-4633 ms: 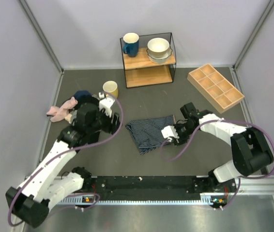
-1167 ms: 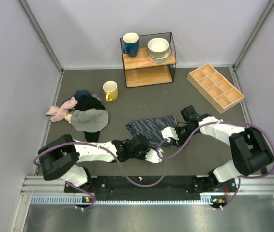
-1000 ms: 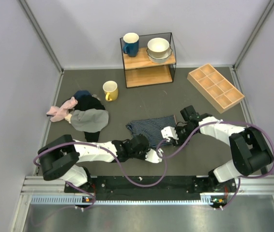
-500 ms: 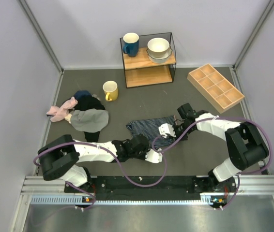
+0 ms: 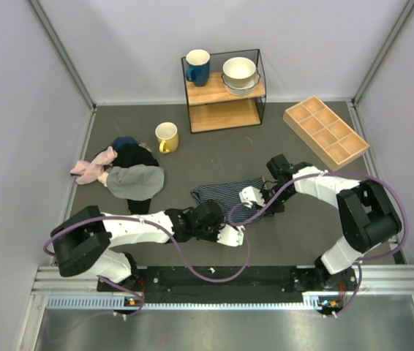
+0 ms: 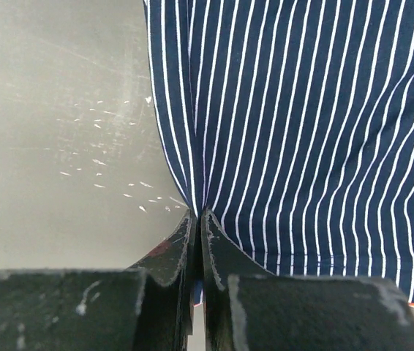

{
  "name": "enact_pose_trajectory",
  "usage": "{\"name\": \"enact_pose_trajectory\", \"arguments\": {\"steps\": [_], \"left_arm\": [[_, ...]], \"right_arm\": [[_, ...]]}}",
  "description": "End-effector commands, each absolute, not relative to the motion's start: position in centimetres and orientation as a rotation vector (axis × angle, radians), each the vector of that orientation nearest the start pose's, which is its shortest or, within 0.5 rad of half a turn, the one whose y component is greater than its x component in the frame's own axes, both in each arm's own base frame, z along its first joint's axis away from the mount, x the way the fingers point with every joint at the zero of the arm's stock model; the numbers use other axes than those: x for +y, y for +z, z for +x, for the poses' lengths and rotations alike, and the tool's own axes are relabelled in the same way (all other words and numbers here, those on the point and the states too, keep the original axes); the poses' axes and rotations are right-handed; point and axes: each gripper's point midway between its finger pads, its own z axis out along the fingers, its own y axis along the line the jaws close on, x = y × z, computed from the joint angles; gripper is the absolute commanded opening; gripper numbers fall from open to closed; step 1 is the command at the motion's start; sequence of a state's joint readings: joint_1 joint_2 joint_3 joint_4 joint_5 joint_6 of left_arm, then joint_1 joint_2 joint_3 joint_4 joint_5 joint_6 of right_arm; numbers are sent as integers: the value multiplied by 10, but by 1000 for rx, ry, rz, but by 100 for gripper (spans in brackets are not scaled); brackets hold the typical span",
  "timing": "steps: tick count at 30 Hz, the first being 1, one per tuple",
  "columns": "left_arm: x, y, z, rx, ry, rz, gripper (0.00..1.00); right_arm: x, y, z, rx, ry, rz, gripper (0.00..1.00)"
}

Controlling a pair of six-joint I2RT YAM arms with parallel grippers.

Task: Roll the underwear
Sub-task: Fold the underwear at the center of the board.

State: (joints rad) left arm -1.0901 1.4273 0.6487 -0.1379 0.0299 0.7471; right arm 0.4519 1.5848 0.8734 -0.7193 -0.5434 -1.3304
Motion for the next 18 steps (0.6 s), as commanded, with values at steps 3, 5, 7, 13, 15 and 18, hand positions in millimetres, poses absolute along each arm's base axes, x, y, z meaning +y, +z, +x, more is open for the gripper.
{"name": "enact_pose_trajectory", "arguments": {"steps": [3, 5, 7, 13, 15, 18], "left_arm": [[-286, 58, 176, 1492, -269, 1925, 0], [-288, 63, 178, 1493, -297, 1903, 0], [-289, 68, 182, 1502, -323, 1874, 0], [-286, 74, 203, 1569, -340, 1785, 0], [-285, 77, 214, 1593, -342, 1746, 0], [-282, 82, 230, 1623, -340, 1693, 0]], "right_arm": [[174, 26, 201, 1734, 746, -2155, 0], [180, 35, 204, 1730, 768, -2119, 0], [186, 42, 208, 1738, 781, -2090, 0], [191, 54, 228, 1798, 742, -2054, 0], [193, 59, 241, 1808, 708, -2046, 0], [196, 61, 255, 1854, 681, -2030, 0]]}}
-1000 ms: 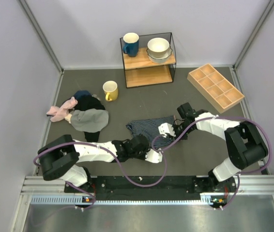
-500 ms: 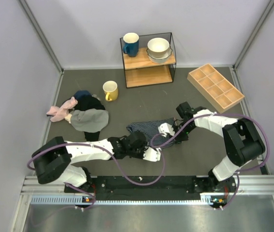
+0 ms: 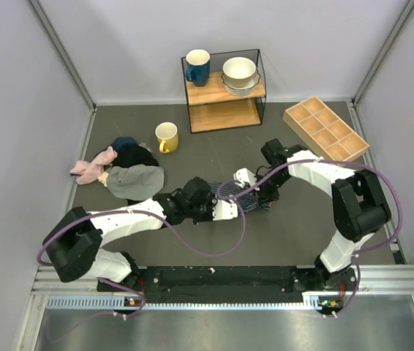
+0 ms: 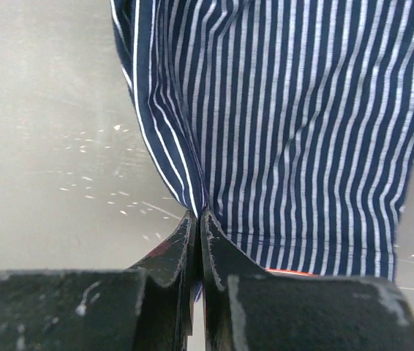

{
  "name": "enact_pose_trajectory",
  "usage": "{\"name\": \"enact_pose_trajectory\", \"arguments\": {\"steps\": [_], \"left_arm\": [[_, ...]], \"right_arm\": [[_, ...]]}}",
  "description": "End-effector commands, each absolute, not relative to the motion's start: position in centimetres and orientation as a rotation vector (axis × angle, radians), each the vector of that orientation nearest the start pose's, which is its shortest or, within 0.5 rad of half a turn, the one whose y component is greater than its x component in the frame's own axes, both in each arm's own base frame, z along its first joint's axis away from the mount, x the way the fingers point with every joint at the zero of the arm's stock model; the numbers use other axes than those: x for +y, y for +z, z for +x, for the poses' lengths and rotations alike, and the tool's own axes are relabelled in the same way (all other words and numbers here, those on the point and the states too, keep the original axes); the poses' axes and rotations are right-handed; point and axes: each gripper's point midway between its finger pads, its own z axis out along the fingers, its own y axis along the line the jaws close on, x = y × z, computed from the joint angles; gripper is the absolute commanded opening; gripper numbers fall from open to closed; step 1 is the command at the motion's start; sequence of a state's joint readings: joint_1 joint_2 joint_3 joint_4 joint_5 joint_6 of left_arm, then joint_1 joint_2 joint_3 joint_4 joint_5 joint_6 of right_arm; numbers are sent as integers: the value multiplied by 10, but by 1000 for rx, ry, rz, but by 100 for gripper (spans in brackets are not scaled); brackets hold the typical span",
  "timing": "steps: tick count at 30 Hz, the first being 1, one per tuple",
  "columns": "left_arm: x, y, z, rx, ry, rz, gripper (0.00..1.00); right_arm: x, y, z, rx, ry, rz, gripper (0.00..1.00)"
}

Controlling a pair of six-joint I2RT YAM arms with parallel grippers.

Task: Roll the underwear
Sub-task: Fold the underwear at the center of the board.

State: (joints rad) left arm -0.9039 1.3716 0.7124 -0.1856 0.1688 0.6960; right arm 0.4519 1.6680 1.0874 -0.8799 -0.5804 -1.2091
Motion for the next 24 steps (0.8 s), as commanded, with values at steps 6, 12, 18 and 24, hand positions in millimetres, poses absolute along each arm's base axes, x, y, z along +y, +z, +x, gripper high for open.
{"name": "enact_pose_trajectory", "arguments": {"steps": [6, 12, 18, 24], "left_arm": [[-274, 89, 260, 1684, -323, 1628, 0], [-266, 81, 287, 1772, -281, 1617, 0], [-260, 75, 312, 1834, -243, 1582, 0], [-256, 69, 329, 1888, -200, 1541, 0]], "right_arm": [[202, 70, 291, 1945, 606, -1972, 0], [205, 65, 329, 2063, 538, -1896, 0], [211, 61, 345, 2100, 541, -1850, 0], [217, 60, 358, 2138, 544, -1796, 1]]}}
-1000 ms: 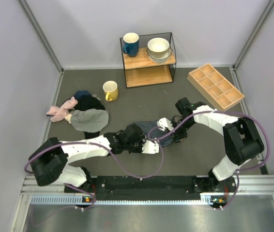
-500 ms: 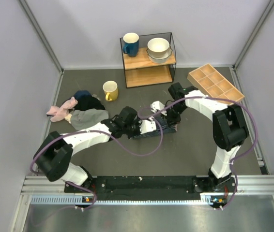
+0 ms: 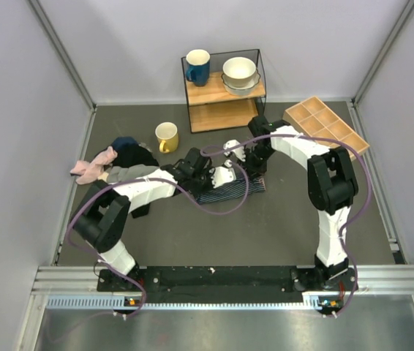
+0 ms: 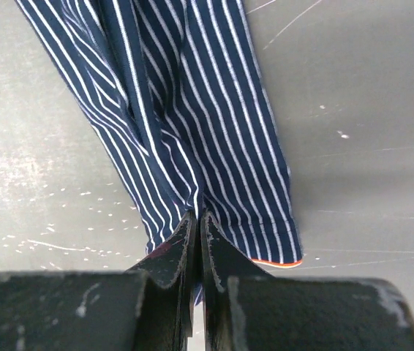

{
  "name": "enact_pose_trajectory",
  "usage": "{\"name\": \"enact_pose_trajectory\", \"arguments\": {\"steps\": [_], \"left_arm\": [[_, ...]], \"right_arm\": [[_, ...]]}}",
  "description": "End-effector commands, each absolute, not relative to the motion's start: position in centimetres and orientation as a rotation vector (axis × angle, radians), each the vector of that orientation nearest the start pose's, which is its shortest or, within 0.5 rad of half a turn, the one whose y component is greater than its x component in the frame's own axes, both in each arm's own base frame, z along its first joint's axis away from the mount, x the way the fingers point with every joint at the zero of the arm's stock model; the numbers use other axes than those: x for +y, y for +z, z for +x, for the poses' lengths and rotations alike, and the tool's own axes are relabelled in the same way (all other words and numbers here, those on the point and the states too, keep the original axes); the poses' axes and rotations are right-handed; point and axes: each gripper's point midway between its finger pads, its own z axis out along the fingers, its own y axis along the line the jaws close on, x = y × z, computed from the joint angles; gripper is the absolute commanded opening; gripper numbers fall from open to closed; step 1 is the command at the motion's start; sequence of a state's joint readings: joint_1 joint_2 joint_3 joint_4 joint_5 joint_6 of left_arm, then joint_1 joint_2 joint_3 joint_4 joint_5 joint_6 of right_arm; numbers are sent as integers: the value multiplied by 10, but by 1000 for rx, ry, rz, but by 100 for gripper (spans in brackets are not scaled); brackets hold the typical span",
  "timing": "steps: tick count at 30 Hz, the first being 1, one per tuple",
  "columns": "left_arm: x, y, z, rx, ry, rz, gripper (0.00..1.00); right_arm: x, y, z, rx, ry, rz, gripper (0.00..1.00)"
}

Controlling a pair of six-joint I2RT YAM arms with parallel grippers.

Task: Roll the underwear
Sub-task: Fold the underwear at the center of the board.

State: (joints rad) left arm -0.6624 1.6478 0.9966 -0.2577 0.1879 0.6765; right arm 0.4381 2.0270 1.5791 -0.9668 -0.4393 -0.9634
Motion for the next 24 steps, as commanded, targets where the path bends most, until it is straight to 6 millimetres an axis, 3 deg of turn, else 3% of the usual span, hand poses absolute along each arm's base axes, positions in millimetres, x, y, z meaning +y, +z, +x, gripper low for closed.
{"name": "enact_pose_trajectory", "arguments": {"steps": [1, 6, 7, 8, 9, 11, 14, 15, 20, 24], "left_arm": [[-257, 68, 331, 1894, -200, 1540, 0], [-252, 61, 336, 1937, -173, 1530, 0], [-252, 61, 338, 1951, -168, 1512, 3], [-250, 61, 340, 1963, -156, 1498, 15], [-250, 64, 342, 1965, -148, 1481, 19], [-246, 73, 350, 1982, -105, 1407, 31], [-241, 92, 359, 2016, -80, 1269, 38], [-236, 102, 368, 2026, -29, 1204, 46], [-223, 133, 374, 2086, 8, 1030, 53], [-213, 154, 365, 2089, -20, 948, 57]], "right_arm": [[217, 57, 358, 2148, 548, -1793, 2], [218, 56, 366, 2191, 523, -1718, 18], [218, 58, 370, 2199, 507, -1689, 20], [219, 62, 377, 2188, 486, -1662, 22], [218, 65, 381, 2212, 472, -1614, 26], [218, 74, 388, 2202, 460, -1554, 32], [219, 82, 395, 2192, 442, -1495, 41], [219, 86, 398, 2182, 435, -1476, 43], [220, 94, 401, 2181, 461, -1411, 45], [226, 103, 394, 2142, 530, -1415, 51]]}}
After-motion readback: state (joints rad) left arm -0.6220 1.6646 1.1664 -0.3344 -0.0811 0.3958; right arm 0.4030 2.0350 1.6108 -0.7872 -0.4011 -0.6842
